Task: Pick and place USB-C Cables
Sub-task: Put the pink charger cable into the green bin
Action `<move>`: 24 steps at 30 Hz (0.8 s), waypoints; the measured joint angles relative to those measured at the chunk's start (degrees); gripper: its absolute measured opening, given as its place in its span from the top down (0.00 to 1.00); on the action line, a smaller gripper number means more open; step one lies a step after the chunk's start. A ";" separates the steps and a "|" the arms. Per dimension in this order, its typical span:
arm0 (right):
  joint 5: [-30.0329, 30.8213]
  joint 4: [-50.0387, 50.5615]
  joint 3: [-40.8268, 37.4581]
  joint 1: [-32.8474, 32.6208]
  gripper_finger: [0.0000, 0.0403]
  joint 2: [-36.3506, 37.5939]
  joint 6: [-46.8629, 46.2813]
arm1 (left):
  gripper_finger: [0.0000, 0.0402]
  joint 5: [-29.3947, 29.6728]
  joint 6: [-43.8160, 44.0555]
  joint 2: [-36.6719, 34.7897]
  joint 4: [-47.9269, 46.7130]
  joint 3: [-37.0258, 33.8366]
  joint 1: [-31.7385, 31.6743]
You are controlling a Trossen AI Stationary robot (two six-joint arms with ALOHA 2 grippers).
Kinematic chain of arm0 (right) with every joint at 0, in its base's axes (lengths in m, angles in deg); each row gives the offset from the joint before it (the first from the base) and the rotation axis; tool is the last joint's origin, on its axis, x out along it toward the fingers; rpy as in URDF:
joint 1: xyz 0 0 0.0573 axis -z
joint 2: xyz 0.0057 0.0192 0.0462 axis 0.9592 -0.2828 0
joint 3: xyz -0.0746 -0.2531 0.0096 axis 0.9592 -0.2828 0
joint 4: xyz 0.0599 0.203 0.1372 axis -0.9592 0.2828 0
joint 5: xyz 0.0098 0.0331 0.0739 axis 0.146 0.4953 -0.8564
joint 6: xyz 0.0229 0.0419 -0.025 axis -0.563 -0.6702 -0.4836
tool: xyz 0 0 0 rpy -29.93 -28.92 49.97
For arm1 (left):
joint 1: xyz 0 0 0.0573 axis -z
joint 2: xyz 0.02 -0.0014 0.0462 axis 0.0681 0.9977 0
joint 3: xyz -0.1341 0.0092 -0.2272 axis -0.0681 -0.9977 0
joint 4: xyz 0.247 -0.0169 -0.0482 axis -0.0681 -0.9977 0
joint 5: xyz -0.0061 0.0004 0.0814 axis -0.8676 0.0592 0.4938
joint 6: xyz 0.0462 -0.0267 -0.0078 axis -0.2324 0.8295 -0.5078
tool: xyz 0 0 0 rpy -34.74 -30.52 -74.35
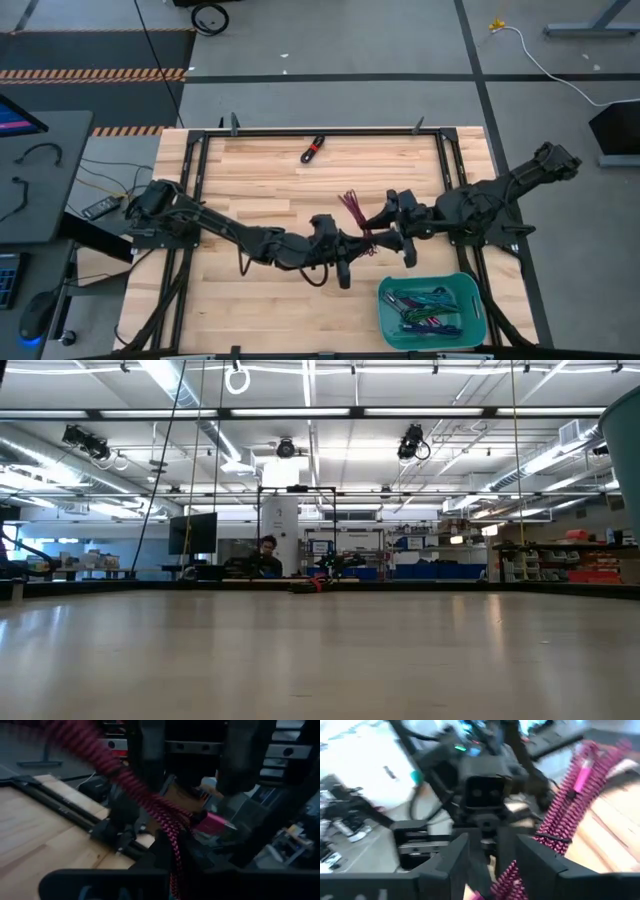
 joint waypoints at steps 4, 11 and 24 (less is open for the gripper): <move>-2.07 1.95 -0.17 0.45 0.63 0.07 -2.92 | 0.95 -0.30 1.95 0.04 -3.87 0.00 -0.51; -14.18 11.49 2.61 0.46 0.58 3.65 -10.85 | 0.96 0.69 4.11 -0.11 -9.20 0.13 -1.15; -7.63 8.46 -4.67 1.58 0.41 3.47 -15.41 | 0.95 1.22 3.79 -0.13 -9.41 0.15 -1.23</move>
